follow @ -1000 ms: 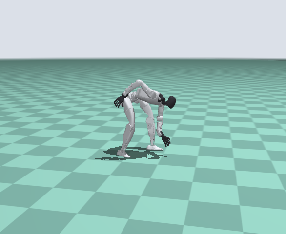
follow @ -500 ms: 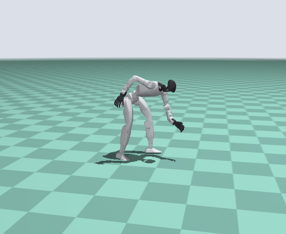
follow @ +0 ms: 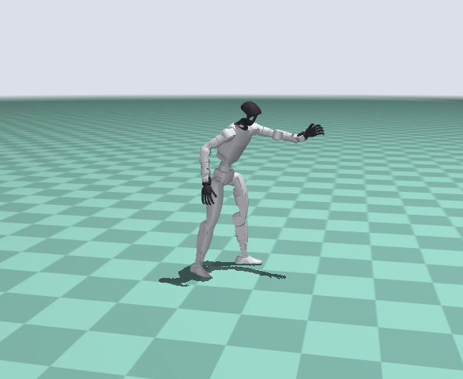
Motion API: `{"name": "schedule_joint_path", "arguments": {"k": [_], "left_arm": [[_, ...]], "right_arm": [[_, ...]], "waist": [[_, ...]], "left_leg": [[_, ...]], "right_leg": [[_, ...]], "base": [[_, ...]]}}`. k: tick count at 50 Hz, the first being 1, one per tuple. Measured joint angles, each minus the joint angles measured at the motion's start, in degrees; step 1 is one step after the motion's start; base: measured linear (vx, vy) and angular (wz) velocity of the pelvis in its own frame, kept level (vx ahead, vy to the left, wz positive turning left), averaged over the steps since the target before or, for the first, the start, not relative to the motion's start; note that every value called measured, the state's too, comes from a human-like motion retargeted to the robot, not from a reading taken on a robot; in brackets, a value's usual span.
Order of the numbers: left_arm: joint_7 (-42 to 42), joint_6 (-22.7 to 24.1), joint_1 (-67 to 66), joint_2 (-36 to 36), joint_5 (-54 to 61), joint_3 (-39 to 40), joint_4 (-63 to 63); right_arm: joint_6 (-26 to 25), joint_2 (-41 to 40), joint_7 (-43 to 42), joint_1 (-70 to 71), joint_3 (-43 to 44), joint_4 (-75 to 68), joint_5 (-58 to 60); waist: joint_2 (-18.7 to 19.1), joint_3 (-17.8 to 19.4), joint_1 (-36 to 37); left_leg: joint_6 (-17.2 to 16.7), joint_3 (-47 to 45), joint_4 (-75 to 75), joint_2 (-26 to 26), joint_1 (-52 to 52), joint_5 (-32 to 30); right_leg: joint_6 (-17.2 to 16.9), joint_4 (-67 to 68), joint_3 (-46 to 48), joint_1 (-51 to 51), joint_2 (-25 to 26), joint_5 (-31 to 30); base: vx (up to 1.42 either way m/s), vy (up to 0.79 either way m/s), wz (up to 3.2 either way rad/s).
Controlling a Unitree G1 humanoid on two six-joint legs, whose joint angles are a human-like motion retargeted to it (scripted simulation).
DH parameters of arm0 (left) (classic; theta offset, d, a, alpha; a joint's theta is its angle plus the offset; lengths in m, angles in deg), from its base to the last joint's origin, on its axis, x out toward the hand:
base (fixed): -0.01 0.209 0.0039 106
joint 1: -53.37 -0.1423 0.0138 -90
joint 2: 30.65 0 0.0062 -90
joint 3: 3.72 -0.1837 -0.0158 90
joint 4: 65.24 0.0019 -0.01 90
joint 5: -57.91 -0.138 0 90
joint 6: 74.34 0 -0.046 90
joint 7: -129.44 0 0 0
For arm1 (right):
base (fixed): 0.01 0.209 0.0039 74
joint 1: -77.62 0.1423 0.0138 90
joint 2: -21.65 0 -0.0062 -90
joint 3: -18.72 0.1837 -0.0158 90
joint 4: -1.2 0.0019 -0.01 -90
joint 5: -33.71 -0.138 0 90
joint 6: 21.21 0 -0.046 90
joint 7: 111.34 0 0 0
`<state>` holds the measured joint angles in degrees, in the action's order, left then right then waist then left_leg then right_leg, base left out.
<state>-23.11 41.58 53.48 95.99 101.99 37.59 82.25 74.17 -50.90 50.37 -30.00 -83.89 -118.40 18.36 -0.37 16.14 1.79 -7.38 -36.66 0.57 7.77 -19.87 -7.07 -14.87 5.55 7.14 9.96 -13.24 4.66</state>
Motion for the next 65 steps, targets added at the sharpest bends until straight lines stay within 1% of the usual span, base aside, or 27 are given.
{"name": "schedule_joint_path", "arguments": {"k": [3,8,16,21,26,31,35,40,45,50,55,60,65], "left_arm": [[-1.00,-0.65,4.49,0.93,1.08,-1.40,0.59],[-2.06,-1.76,13.61,1.68,1.29,-5.00,1.54],[-3.01,-4.33,30.29,-0.14,-1.38,-12.44,3.46],[-2.64,-5.37,39.53,-1.85,-2.46,-16.32,4.18],[-1.41,-6.06,46.30,-3.10,-2.85,-18.58,4.31],[-0.29,-6.54,49.58,-4.09,-2.65,-20.06,4.48],[-0.68,-6.73,49.69,-4.56,-2.54,-20.80,4.37],[-2.21,-6.87,47.21,-4.74,-2.77,-19.94,3.75],[-2.72,-7.04,41.70,-4.95,-3.14,-16.80,2.43],[-2.02,-7.06,32.57,-6.23,-4.98,-12.15,0.67],[-0.29,-7.02,20.81,-8.86,-10.31,-7.07,0.02],[3.48,-6.56,8.93,-11.03,-15.69,-2.36,2.19],[9.04,-5.16,-0.52,-11.32,-16.15,1.01,5.95]], "right_arm": [[0.44,-0.75,-0.03,1.21,-0.23,-1.39,-2.18],[1.22,-1.34,0.62,0.94,1.00,-1.74,-5.11],[1.12,-1.40,2.62,-1.11,3.07,-4.06,-6.83],[0.69,-1.68,3.63,-2.00,3.53,-7.15,-7.25],[0.39,-2.57,4.16,-2.90,3.97,-9.73,-7.80],[0.03,-3.33,4.73,-3.77,3.49,-10.97,-7.92],[-0.53,-3.57,5.73,-3.74,2.33,-11.39,-7.39],[-1.43,-3.77,7.28,-2.56,1.18,-11.21,-6.57],[-1.88,-4.12,7.54,-1.60,1.31,-9.63,-6.51],[-1.80,-4.57,6.63,-1.04,1.49,-8.18,-6.95],[-1.51,-4.88,5.91,1.64,-0.27,-8.76,-6.44],[-0.70,-4.37,5.06,6.61,-3.91,-7.37,-3.61],[0.99,-1.99,2.96,9.45,-6.12,2.57,-0.53]], "waist": [[1.03,-1.77,0.71],[2.43,-5.23,1.15],[3.62,-9.78,1.21],[3.77,-11.62,1.48],[3.49,-13.28,2.18],[3.27,-14.50,3.79],[3.12,-14.54,5.19],[2.79,-12.96,6.02],[2.43,-10.03,5.60],[2.01,-6.51,4.42],[0.63,-2.48,1.96],[-3.48,2.72,-2.47],[-9.74,9.08,-6.29]], "left_leg": [[-0.66,1.05,-2.14,-0.67,3.32,-0.65],[-1.61,3.06,-3.94,-0.59,7.19,-1.26],[-2.29,6.81,-4.00,0.36,11.23,-0.64],[-2.18,8.73,-3.95,0.89,13.46,0.40],[-2.03,9.51,-4.20,1.33,14.69,0.81],[-2.07,9.21,-4.33,2.45,14.53,0.53],[-1.91,8.69,-4.15,3.52,13.82,0.37],[-1.59,8.19,-4.08,4.57,12.88,0.43],[-1.70,8.20,-4.71,5.12,11.95,0.28],[-2.61,8.40,-5.51,5.26,10.44,-0.44],[-3.99,8.00,-5.57,5.20,7.83,-1.09],[-4.80,6.52,-5.57,4.77,4.56,-1.40],[-4.70,4.66,-5.57,5.63,-0.03,-2.12]], "right_leg": [[0.86,1.37,0.70,-2.41,0.11,1.49],[1.01,2.40,2.60,-6.41,1.07,2.79],[0.81,1.78,6.55,-13.20,2.98,3.94],[0.34,0.07,8.03,-17.28,4.19,4.09],[-0.08,-1.07,8.43,-19.34,5.06,4.34],[-0.13,-1.61,7.95,-19.17,6.28,4.51],[-0.13,-1.98,7.21,-18.28,7.28,4.41],[-0.13,-2.07,6.26,-16.77,8.25,3.98],[-0.13,-1.88,5.75,-15.10,8.96,3.40],[-0.13,-1.65,5.75,-13.14,9.29,2.88],[-0.13,-1.09,5.62,-10.14,9.06,2.29],[-0.12,0.28,4.43,-5.43,8.08,1.57],[1.00,1.47,2.00,1.26,8.38,0.41]], "base": [[0.02,-0.11,0.27],[0.02,-0.13,0.33],[0.01,-0.11,0.38],[0.00,-0.08,0.25],[-0.02,-0.06,0.10],[-0.07,-0.06,-0.07],[-0.10,-0.05,-0.17],[-0.11,-0.03,-0.18],[-0.09,0.02,-0.11],[-0.07,0.07,0.01],[-0.05,0.11,0.01],[-0.06,0.15,-0.16],[-0.09,0.13,-0.45]]}}
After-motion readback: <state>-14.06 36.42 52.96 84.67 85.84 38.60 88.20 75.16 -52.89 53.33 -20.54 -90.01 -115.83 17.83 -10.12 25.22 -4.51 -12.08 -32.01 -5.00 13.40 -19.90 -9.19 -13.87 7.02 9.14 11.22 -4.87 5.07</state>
